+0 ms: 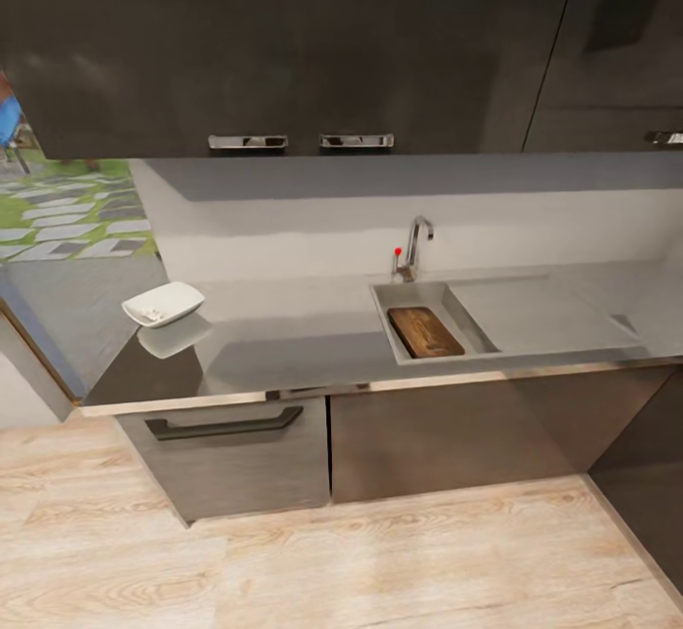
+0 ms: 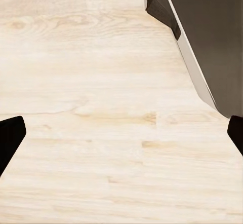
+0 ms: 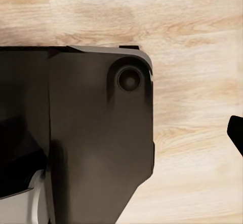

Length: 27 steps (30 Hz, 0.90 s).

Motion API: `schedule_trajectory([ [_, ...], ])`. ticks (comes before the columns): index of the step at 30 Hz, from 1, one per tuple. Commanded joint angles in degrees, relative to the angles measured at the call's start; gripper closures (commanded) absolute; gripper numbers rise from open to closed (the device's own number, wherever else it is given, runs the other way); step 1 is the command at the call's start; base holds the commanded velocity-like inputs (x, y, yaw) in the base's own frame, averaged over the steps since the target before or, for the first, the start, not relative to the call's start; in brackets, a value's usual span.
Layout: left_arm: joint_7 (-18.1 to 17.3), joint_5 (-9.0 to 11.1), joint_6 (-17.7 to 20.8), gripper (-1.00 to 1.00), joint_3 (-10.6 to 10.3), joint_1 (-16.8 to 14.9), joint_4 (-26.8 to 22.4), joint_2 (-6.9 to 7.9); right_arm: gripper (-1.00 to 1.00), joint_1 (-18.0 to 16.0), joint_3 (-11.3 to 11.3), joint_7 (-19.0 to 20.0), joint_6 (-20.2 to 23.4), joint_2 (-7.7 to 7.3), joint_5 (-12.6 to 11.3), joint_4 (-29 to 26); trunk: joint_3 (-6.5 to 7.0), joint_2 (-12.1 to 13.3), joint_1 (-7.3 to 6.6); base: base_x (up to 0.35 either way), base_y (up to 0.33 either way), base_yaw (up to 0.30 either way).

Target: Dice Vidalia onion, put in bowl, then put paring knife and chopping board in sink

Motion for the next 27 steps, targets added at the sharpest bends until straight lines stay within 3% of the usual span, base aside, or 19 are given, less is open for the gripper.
schedule_trajectory([
  [1, 0.1, 0.4, -0.1, -1.0, -0.1, 0.0, -0.1, 0.0, -1.0, 0.0, 0.5, -0.2, -0.3, -0.04, -0.6, 0.0, -0.01, -0.1, 0.03, 0.0, 0.0, 0.0],
  [14, 0.1, 0.4, -0.1, -1.0, -0.1, 0.0, -0.1, 0.0, -1.0, 0.0, 0.6, -0.2, -0.7, -0.19, -0.2, 0.0, 1.16, -0.1, 0.03, 0.0, 0.0, 0.0],
  [27, 0.1, 0.4, -0.1, -1.0, -0.1, 0.0, -0.1, 0.0, -1.0, 0.0, 0.3, -0.3, -0.8, -0.14, -0.3, -0.9, 1.3, -0.1, 0.03, 0.0, 0.0, 0.0],
])
